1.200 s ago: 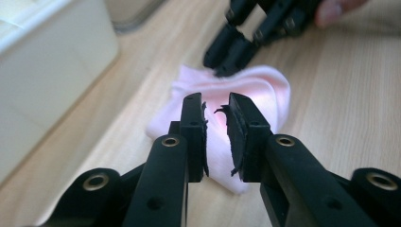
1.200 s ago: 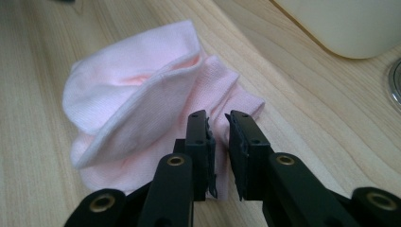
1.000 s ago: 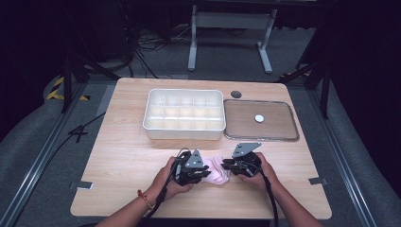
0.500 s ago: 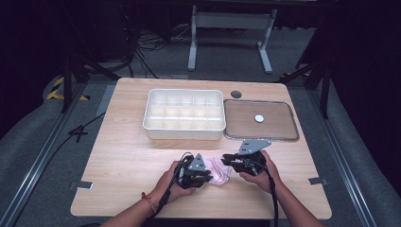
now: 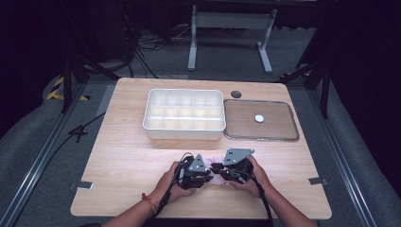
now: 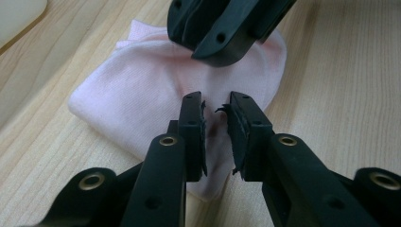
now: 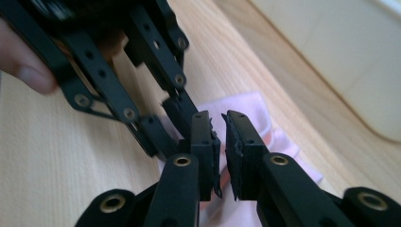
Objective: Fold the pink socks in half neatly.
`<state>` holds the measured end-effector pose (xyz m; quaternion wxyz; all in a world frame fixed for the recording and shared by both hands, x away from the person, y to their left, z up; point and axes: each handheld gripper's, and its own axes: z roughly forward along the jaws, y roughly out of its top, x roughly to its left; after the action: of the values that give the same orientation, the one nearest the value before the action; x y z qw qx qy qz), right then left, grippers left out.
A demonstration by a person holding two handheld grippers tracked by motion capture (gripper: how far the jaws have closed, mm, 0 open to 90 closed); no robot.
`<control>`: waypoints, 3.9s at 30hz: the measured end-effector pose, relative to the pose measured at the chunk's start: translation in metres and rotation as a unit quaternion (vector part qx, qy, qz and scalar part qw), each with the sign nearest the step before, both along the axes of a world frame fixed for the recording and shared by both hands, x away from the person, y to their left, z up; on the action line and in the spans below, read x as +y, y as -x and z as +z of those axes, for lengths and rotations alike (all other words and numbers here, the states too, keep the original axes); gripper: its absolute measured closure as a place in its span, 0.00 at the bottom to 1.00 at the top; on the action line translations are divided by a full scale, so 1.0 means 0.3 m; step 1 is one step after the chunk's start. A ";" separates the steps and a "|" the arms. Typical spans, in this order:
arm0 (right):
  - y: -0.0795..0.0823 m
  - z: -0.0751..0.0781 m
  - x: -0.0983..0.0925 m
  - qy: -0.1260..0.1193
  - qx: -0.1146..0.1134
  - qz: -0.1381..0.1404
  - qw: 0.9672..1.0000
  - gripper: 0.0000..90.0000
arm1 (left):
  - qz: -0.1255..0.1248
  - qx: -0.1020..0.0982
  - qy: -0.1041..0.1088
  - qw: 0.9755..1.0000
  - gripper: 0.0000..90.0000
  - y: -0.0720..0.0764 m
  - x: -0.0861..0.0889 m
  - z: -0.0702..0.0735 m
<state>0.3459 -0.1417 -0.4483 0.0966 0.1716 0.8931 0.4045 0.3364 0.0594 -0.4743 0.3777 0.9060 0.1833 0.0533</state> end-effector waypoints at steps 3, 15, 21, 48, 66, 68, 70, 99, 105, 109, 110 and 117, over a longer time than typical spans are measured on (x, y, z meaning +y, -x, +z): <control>-0.018 -0.027 -0.016 0.018 0.011 -0.010 1.000 0.93 | 0.001 0.000 -0.001 1.000 0.84 0.003 0.000 -0.001; -0.038 -0.057 -0.055 0.042 0.014 -0.025 0.999 0.93 | 0.017 -0.010 -0.005 1.000 0.72 0.007 0.013 0.016; -0.033 -0.062 -0.051 0.041 0.007 -0.028 0.999 0.92 | 0.077 0.010 0.021 0.997 0.61 -0.016 0.090 0.033; 0.004 -0.082 -0.011 0.016 0.001 -0.011 1.000 0.93 | 0.112 0.060 0.032 0.991 0.55 -0.056 0.141 0.011; -0.014 -0.068 -0.044 0.027 -0.020 -0.052 0.998 0.85 | 0.103 0.015 0.008 0.995 0.50 -0.028 0.094 -0.015; -0.022 -0.080 -0.049 0.022 -0.008 -0.047 0.999 0.86 | 0.099 0.016 0.007 0.995 0.50 -0.031 0.096 -0.014; -0.023 -0.081 -0.045 0.022 -0.007 -0.042 0.999 0.86 | 0.101 0.021 0.011 0.995 0.51 -0.033 0.096 -0.015; -0.009 -0.079 -0.029 0.031 -0.024 -0.041 0.998 0.88 | 0.096 0.035 0.040 0.994 0.92 -0.051 0.066 0.008; -0.002 -0.038 -0.025 0.015 -0.034 -0.031 0.999 0.97 | 0.099 0.028 0.050 0.993 0.91 -0.050 0.075 0.029; -0.005 -0.050 0.007 0.028 -0.028 -0.017 0.999 0.98 | 0.097 0.019 0.045 0.994 0.91 -0.047 0.077 0.043; -0.006 -0.056 0.018 0.040 -0.032 -0.019 0.999 0.98 | 0.096 0.018 0.045 0.994 0.91 -0.047 0.076 0.045; -0.014 -0.063 0.063 0.057 -0.039 -0.026 0.997 0.96 | 0.093 0.017 0.051 0.994 0.91 -0.052 0.077 0.056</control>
<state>0.3502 -0.1230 -0.4673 0.1514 0.1728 0.9057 0.3563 0.3520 0.0824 -0.4576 0.4137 0.8653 0.2758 0.0639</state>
